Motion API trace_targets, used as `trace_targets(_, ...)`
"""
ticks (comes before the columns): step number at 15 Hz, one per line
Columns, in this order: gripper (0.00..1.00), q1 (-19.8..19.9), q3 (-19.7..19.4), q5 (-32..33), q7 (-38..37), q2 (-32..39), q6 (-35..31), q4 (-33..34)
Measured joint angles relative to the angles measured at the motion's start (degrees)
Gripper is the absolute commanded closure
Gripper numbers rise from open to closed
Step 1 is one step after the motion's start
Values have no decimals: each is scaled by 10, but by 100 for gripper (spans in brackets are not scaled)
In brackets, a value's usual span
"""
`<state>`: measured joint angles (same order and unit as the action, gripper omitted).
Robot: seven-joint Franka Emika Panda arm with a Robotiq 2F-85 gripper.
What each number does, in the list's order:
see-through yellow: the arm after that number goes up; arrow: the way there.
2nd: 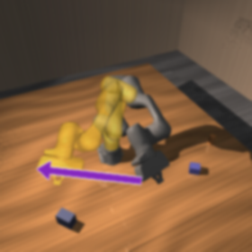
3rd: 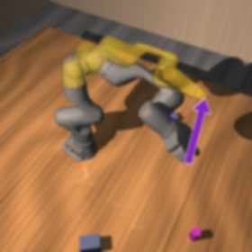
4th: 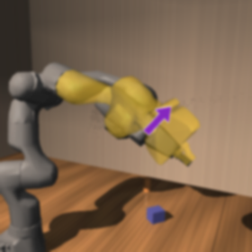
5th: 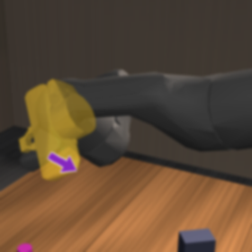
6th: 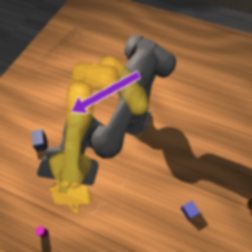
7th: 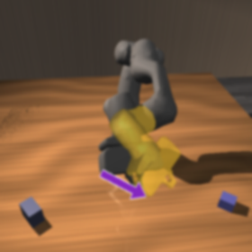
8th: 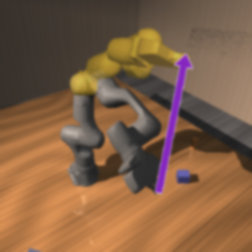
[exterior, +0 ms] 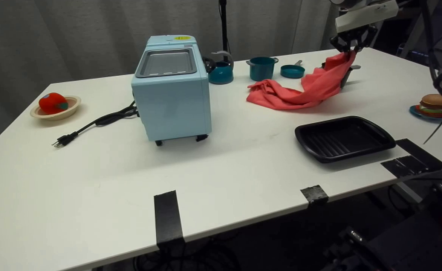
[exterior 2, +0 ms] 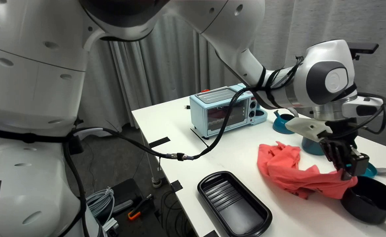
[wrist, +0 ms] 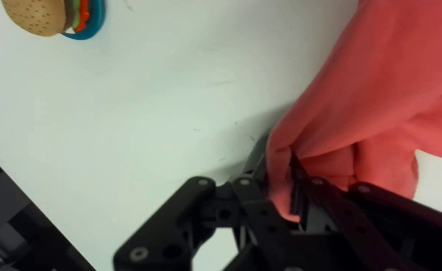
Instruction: Unfold the cloth on the table
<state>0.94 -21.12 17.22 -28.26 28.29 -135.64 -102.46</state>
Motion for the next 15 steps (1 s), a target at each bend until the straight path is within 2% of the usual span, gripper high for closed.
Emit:
trace_targets(4, 97, 0, -19, 40, -37, 7, 61, -5)
trace_targets(9, 97, 0, -27, 79, -82, 7, 132, -51)
trace_targets(11, 62, 0, -26, 87, -91, 7, 151, -75)
trace_targets(12, 57, 0, -26, 93, -97, 7, 160, -85)
trace_targets(15, 32, 0, -23, 113, -123, 6, 178, -106)
